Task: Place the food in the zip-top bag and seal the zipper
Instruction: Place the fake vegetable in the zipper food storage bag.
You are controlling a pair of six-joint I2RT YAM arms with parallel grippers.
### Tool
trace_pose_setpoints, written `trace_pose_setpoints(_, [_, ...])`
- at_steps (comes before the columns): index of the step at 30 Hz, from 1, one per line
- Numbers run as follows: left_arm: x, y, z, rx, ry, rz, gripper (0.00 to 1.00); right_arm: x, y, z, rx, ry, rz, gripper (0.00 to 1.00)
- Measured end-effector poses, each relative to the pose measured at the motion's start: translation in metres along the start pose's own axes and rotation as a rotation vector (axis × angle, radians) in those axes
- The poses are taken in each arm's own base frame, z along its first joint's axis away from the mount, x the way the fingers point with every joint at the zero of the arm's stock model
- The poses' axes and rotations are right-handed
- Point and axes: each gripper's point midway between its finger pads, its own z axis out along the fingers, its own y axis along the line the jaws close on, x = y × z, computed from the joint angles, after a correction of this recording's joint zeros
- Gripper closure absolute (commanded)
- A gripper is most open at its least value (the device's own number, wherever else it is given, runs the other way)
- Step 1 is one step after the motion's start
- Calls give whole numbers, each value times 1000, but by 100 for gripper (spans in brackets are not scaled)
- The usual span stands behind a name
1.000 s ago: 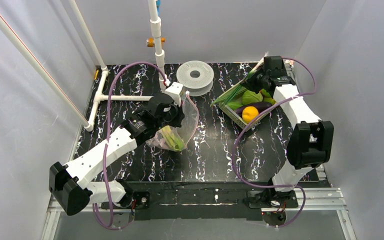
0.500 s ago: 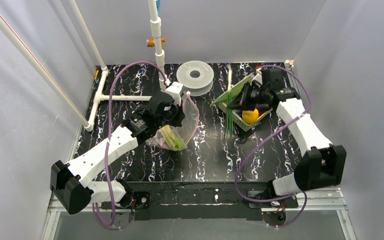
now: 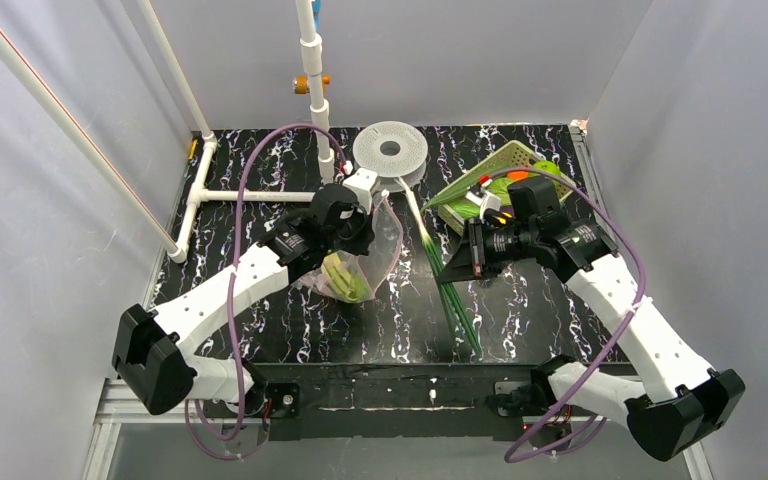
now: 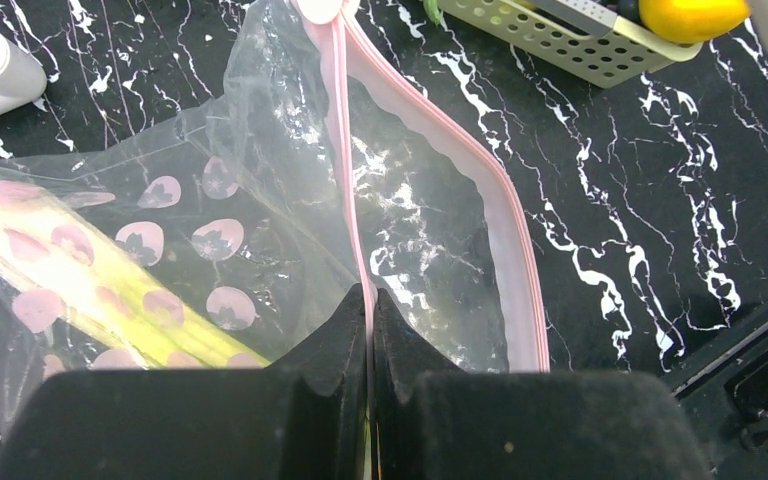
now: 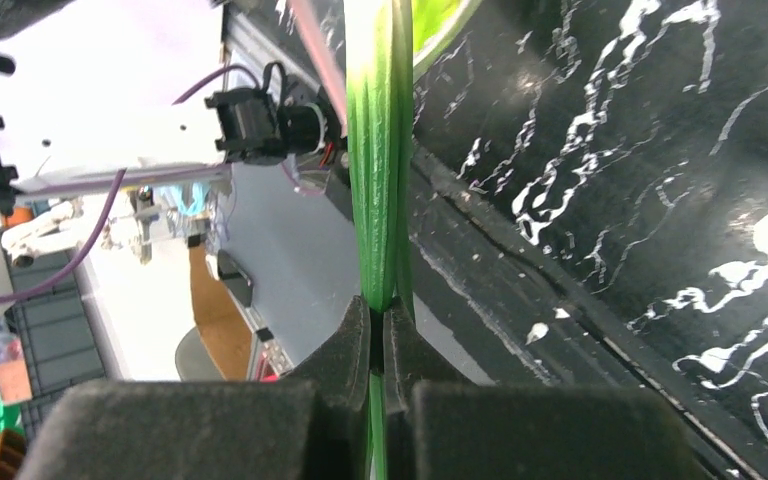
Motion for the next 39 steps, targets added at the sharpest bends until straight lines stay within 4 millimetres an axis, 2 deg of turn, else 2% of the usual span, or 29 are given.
trace_pose_setpoints(5, [5, 0, 6, 2, 21, 6, 100, 23, 17, 10, -36, 83, 19, 99])
trace_pose_setpoints(10, [4, -3, 6, 19, 18, 7, 100, 41, 14, 31, -12, 173, 122, 99])
trace_pose_setpoints(18, [-2, -7, 4, 41, -6, 6, 100, 44, 4, 46, 36, 200, 235, 99])
trace_pose_setpoints(25, [-11, -13, -7, 82, -49, 26, 100, 42, 0, 55, 58, 215, 289, 99])
trace_pose_setpoints(31, [-16, -24, -14, 146, -75, 30, 100, 20, 13, 67, 36, 189, 326, 99])
trace_pose_setpoints(35, [-19, -30, -15, 183, -85, 31, 100, -9, 28, 78, 12, 148, 327, 99])
trace_pose_setpoints(39, [-21, -31, -17, 197, -100, 31, 100, -33, 35, 89, 28, 113, 314, 96])
